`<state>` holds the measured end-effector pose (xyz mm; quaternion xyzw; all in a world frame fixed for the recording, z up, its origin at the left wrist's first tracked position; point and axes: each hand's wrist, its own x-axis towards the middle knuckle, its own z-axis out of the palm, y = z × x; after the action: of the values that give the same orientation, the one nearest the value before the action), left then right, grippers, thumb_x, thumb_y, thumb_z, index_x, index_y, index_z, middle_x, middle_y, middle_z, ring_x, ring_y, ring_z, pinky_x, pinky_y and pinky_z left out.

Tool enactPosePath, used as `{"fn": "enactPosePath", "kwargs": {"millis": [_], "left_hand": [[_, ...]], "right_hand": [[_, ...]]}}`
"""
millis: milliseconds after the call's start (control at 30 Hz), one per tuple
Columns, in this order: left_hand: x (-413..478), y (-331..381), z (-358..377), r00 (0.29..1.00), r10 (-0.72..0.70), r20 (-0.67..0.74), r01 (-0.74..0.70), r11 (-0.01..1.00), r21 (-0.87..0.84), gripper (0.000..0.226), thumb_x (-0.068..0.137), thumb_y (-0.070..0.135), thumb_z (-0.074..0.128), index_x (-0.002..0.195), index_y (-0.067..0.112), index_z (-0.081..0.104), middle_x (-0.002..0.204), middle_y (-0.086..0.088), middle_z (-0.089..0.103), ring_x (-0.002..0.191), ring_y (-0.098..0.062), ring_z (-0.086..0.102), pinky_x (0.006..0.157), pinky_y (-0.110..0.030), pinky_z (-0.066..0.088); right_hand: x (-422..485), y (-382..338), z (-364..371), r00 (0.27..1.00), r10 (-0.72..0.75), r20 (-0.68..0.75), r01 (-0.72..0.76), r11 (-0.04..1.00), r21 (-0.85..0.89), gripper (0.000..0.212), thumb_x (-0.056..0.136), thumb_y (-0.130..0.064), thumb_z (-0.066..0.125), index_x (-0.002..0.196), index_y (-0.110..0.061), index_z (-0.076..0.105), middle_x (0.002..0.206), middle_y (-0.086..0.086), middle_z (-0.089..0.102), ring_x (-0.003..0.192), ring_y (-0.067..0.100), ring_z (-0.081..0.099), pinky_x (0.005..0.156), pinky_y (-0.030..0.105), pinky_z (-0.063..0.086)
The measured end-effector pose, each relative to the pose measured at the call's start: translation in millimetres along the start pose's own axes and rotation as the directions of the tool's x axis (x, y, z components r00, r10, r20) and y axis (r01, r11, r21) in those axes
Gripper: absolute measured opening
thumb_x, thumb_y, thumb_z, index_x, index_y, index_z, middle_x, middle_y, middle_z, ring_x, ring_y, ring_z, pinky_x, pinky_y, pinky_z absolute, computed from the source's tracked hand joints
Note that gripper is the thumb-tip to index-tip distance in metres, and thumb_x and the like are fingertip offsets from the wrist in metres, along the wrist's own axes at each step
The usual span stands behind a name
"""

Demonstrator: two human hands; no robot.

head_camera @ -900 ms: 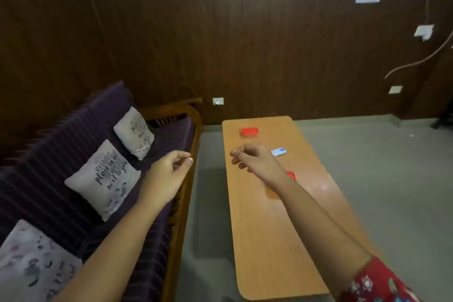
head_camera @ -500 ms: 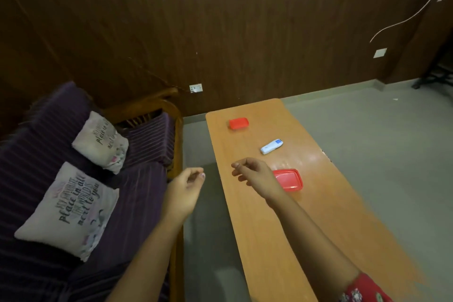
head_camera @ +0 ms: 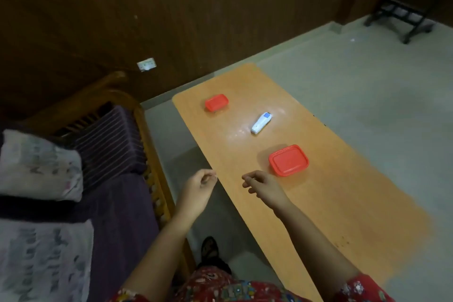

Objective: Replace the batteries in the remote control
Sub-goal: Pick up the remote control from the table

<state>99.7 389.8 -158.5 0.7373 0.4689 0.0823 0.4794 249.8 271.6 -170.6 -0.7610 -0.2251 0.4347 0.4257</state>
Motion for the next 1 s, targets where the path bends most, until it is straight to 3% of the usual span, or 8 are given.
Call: {"fn": "enactPosePath", "kwargs": {"millis": [267,433,633,833,1000], "left_hand": [[100.1,-25.3,-51.9,0.97,-0.018,0.244,-0.008,0.995,0.103,0.025,0.096,0.035,0.048,0.115,0.025,0.06,0.117,0.002,0.065,0.105,-0.014,0.06,0.077,-0.027,0.045],[155.3,-25.5,-49.9,0.934,-0.018,0.356,-0.035,0.989,0.14,0.016,0.095,0.036,0.048,0.106,0.031,0.059,0.114,0.002,0.065,0.102,-0.013,0.059,0.077,-0.026,0.047],[231.0,4.9,-36.2,0.911,0.016,0.413,-0.112,0.971,0.211,0.023,0.095,0.031,0.049,0.109,0.02,0.065,0.113,0.001,0.064,0.098,-0.012,0.056,0.077,-0.027,0.045],[292.1,34.8,-22.4,0.895,-0.015,0.447,-0.118,0.956,0.269,0.017,0.093,0.031,0.05,0.099,0.025,0.065,0.105,0.006,0.064,0.099,-0.016,0.059,0.074,-0.028,0.044],[329.9,32.7,-9.5,0.841,-0.039,0.539,-0.154,0.939,0.309,0.016,0.094,0.034,0.049,0.101,0.029,0.063,0.109,0.004,0.064,0.102,-0.016,0.059,0.086,-0.033,0.048]], "right_hand": [[55.9,-39.4,45.0,0.979,0.189,-0.079,-0.181,0.979,0.094,0.023,0.096,-0.027,0.047,0.109,-0.015,0.063,0.096,-0.001,0.067,0.083,0.015,0.058,0.065,0.023,0.041],[93.7,-46.9,44.3,0.955,0.266,-0.135,-0.239,0.953,0.186,0.025,0.096,-0.028,0.047,0.11,-0.015,0.063,0.097,-0.001,0.067,0.08,0.013,0.057,0.068,0.025,0.041],[149.2,-52.8,25.4,0.927,0.31,-0.209,-0.237,0.92,0.313,0.025,0.097,-0.026,0.046,0.111,-0.013,0.062,0.098,0.002,0.066,0.08,0.014,0.055,0.069,0.026,0.04],[197.7,-54.5,10.3,0.899,0.365,-0.243,-0.252,0.884,0.394,0.024,0.098,-0.025,0.044,0.109,-0.016,0.063,0.1,0.003,0.066,0.08,0.014,0.056,0.069,0.027,0.04],[226.1,-50.1,7.7,0.858,0.418,-0.299,-0.247,0.845,0.474,0.024,0.096,-0.022,0.045,0.111,-0.014,0.062,0.099,0.003,0.066,0.081,0.015,0.056,0.069,0.025,0.041]]}}
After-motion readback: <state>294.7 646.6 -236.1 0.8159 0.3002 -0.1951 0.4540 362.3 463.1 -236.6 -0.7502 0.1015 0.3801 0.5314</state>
